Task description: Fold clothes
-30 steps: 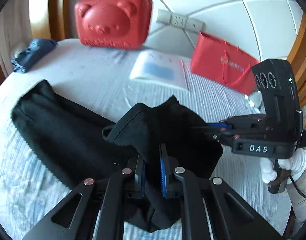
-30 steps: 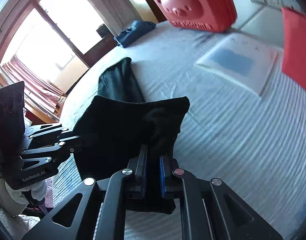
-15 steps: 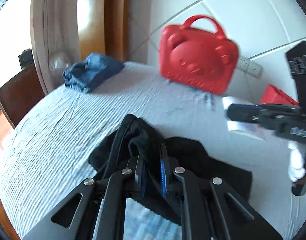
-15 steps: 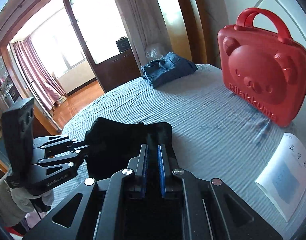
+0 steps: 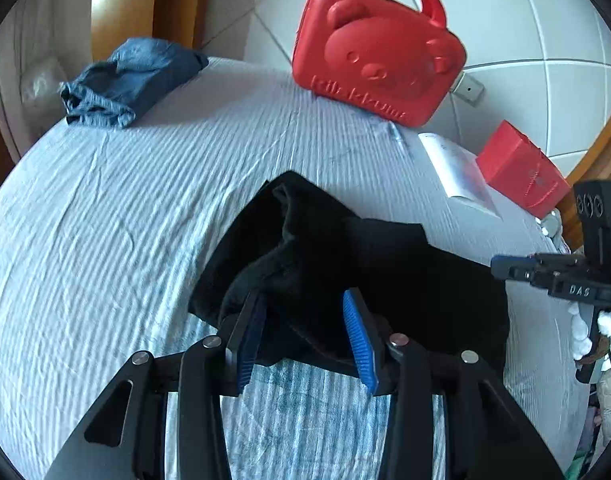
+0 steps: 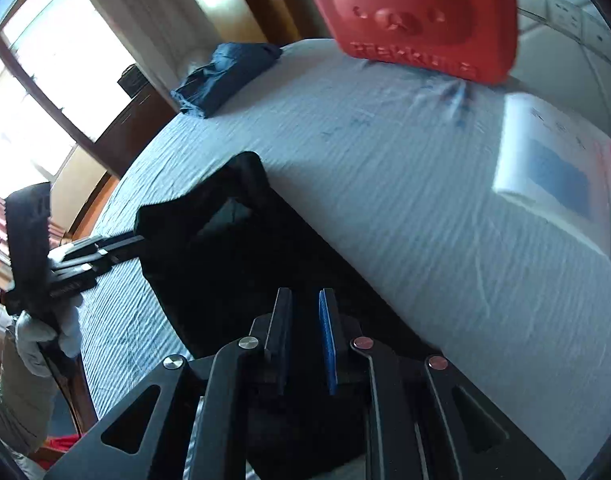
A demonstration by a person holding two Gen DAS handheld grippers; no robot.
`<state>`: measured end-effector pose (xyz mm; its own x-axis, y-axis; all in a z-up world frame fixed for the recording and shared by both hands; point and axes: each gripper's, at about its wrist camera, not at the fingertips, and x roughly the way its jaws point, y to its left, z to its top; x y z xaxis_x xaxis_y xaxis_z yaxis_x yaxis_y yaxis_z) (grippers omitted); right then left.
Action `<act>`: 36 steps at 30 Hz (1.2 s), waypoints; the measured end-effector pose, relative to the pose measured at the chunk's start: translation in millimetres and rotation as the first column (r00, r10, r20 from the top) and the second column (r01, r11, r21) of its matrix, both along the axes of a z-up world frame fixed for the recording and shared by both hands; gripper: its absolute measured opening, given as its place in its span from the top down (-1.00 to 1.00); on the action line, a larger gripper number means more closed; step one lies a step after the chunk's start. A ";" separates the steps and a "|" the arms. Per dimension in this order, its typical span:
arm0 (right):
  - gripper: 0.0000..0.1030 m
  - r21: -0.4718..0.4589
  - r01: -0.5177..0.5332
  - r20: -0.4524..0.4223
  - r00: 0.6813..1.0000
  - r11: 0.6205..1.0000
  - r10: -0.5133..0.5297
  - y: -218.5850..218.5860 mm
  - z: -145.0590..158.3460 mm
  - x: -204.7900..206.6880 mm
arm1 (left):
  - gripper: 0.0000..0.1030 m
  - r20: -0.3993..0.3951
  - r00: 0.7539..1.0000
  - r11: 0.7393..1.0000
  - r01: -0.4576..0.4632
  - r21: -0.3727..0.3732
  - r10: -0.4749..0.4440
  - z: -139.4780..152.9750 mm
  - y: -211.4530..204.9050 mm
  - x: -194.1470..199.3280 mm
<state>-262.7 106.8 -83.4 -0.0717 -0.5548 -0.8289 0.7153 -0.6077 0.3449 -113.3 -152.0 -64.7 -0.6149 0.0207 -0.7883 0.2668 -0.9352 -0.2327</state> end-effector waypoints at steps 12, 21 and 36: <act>0.34 -0.022 0.354 0.173 0.922 0.935 -0.345 94.3 -29.4 44.8 | -0.09 0.116 0.991 0.995 0.075 -0.073 -0.066 -12.8 -3.4 -47.0; 0.00 -0.005 0.591 0.243 0.783 0.807 -0.572 65.5 -51.7 79.0 | -0.09 0.172 0.948 0.964 0.266 0.024 -0.266 -48.8 -14.0 -82.6; 0.60 0.091 0.670 0.142 0.723 0.737 -0.676 44.1 -42.6 104.7 | 0.86 0.242 0.957 0.952 0.217 -0.218 -0.163 -48.0 -55.1 -85.6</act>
